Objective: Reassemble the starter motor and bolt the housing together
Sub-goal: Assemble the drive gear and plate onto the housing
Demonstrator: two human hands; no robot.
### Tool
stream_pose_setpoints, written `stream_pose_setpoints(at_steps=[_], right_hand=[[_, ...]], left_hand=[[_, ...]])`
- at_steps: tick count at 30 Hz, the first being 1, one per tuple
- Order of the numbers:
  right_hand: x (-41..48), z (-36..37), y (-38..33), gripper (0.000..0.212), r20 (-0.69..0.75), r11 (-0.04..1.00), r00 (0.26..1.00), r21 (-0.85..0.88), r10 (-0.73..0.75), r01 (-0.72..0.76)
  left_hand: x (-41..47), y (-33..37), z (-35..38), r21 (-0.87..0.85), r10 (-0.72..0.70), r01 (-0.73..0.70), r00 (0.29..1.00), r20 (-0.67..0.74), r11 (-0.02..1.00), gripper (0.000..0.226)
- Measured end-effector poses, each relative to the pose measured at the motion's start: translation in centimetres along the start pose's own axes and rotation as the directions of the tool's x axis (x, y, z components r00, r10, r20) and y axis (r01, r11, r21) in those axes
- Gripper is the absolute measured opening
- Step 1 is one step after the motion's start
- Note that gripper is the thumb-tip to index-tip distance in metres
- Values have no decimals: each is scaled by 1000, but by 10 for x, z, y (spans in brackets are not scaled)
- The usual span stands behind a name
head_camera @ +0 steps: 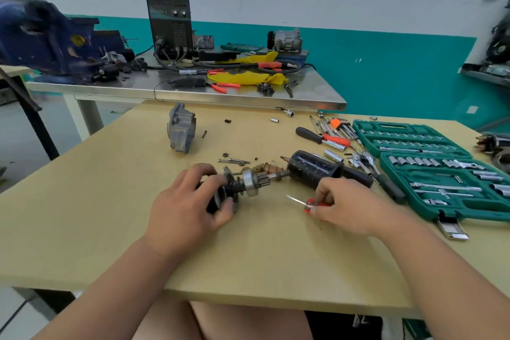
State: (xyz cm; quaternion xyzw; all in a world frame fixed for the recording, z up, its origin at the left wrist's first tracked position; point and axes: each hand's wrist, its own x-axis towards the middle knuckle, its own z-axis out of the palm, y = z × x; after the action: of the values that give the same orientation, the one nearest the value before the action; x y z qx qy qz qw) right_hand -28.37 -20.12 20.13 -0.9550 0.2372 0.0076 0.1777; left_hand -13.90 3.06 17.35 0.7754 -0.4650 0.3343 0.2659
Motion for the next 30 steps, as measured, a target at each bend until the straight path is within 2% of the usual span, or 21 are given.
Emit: stream_pose_setpoints(at_steps=[2,4,7,8,10,14,17,21,23,25,26,28,30], right_hand=[[6,-9,-8,22,51,973,999,-229,19,-7],[20,-19,-21,18,5,900,1000,-436,-4,6],[65,-30,-54,14,-262,892,951,-450,-165,30],[86,-30,-65,15,-301,900,933,-433,-196,49],[125,-24,-85,19,-229,919,956,-386,-184,84],[172,0,-99,23,51,922,993,-369,-107,118],[184,7,-98,19,75,884,992,-449,-105,127],[182,5,-94,22,61,878,992,-460,-115,130],[168,-6,-97,21,-22,929,981,-326,-193,175],[135,-20,-104,16,-178,964,948,-27,-263,263],[111,-25,-108,14,-230,935,931,148,-285,323],[60,-23,-110,11,-232,779,916,482,-327,401],[16,-4,-110,12,-165,628,923,689,-349,361]], left_hand=[[-3,-10,0,7,-23,23,1000,3,1000,41],[-5,-15,1,-29,-78,79,997,29,996,52],[-6,-16,3,-63,-152,159,983,107,985,75],[-7,-16,3,-77,-161,173,977,141,982,81],[-10,-19,3,-119,-165,194,962,217,974,89],[-16,-24,0,-216,-171,267,910,379,939,93],[-18,-32,-4,-264,-180,314,884,432,912,95],[-21,-37,-8,-180,-146,247,884,445,952,95],[-21,-37,-10,-176,-159,262,880,448,949,98],[-20,-37,-10,-184,-173,280,877,449,942,97],[-21,-38,-10,-185,-175,279,882,437,942,93],[-21,-39,-9,-171,-158,247,897,413,954,81],[-22,-39,-8,-159,-163,246,897,411,956,75]])
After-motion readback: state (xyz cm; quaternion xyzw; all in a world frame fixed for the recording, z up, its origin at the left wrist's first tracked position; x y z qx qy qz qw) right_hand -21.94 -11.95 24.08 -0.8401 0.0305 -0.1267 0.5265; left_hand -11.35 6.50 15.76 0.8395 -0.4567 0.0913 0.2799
